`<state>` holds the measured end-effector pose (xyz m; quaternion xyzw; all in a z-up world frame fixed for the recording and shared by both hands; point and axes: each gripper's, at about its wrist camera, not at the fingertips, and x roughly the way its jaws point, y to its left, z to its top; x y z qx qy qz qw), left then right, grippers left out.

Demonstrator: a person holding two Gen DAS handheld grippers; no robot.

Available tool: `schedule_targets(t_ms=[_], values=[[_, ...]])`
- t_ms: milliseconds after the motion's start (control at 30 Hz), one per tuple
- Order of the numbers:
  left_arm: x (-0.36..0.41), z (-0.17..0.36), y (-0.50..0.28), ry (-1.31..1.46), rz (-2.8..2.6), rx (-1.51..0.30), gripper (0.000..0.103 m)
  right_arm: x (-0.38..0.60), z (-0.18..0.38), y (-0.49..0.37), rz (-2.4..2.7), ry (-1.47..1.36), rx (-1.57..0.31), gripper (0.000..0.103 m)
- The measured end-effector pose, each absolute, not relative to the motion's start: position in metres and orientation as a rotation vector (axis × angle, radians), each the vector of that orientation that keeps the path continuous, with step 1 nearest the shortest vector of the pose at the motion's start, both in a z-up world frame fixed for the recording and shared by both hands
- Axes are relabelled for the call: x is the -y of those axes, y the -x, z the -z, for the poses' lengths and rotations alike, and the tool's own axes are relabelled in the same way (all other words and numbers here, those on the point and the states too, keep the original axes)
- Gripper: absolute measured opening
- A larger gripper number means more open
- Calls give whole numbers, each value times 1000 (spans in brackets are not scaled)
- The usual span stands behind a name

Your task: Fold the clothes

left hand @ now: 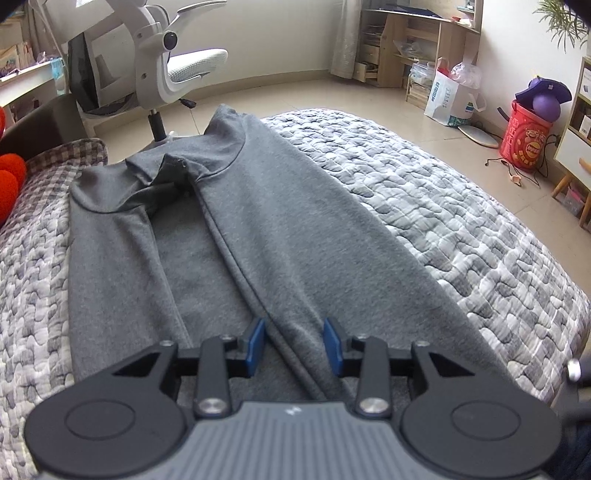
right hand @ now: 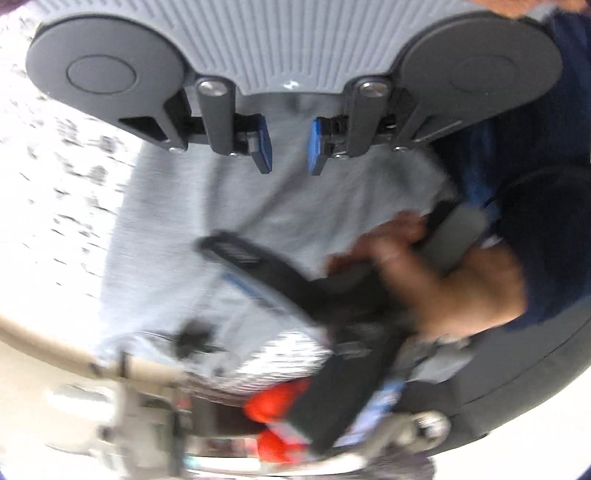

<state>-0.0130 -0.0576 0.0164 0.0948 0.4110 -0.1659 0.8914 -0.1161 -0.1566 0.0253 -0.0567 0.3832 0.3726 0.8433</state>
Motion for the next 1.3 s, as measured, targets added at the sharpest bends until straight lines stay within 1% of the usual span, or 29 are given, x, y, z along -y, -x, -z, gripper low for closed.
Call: schedule_targets(t_ms=[167, 233, 333, 467, 1033, 1300], values=[[56, -16, 12, -189, 338, -859, 40, 157, -12, 105, -697, 123, -898, 26], [56, -16, 12, -189, 337, -861, 40, 155, -13, 107, -703, 126, -895, 29], [55, -16, 13, -196, 336, -862, 41, 155, -16, 105, -699, 119, -892, 30], [52, -16, 12, -196, 328, -863, 47, 161, -14, 95, -674, 90, -893, 30], [53, -28, 21, -225, 316, -841, 48, 180, -15, 87, -584, 27, -876, 30], [58, -20, 32, -252, 338, -870, 49, 184, -13, 82, -566, 3, -905, 30]])
